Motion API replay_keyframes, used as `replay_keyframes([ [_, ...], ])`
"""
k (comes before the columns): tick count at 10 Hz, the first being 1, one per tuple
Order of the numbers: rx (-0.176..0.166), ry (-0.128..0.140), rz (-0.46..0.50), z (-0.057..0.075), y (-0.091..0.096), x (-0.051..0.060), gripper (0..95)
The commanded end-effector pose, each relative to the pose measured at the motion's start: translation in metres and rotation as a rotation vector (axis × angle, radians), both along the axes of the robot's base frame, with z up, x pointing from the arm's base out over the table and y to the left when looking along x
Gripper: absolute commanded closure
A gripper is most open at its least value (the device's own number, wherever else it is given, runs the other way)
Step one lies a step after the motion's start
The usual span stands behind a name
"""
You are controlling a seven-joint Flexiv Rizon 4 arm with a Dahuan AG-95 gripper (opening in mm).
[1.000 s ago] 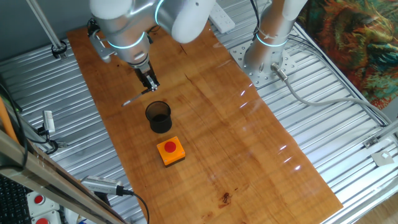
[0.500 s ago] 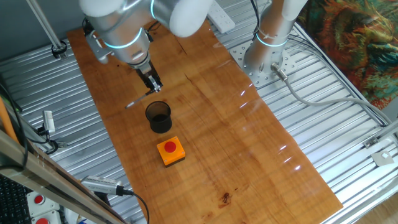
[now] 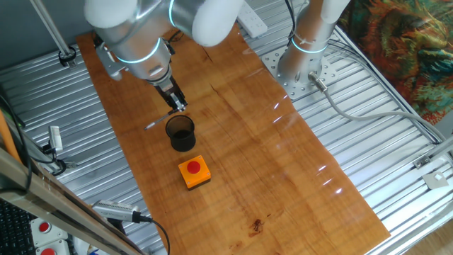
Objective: Put the pen into the pen holder
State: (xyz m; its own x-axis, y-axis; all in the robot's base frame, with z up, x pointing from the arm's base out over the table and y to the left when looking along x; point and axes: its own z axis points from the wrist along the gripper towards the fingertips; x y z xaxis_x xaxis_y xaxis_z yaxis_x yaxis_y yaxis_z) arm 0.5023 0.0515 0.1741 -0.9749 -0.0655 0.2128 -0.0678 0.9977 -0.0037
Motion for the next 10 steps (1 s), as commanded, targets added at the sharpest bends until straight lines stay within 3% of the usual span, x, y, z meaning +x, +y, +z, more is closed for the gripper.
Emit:
replay_keyframes([
  [1, 0.018, 0.021, 0.004, 0.008, 0.004, -0.002, 95.0],
  [2, 0.019, 0.024, 0.003, 0.009, 0.004, -0.003, 95.0],
  [4, 0.040, 0.093, 0.008, 0.012, 0.007, -0.004, 95.0],
  [5, 0.048, 0.146, 0.005, 0.011, 0.008, -0.004, 95.0],
  [6, 0.052, 0.171, 0.002, 0.010, 0.010, -0.004, 95.0],
  [8, 0.056, 0.203, -0.005, 0.004, 0.017, -0.004, 95.0],
  [10, 0.055, 0.209, -0.009, -0.001, 0.022, -0.007, 95.0],
])
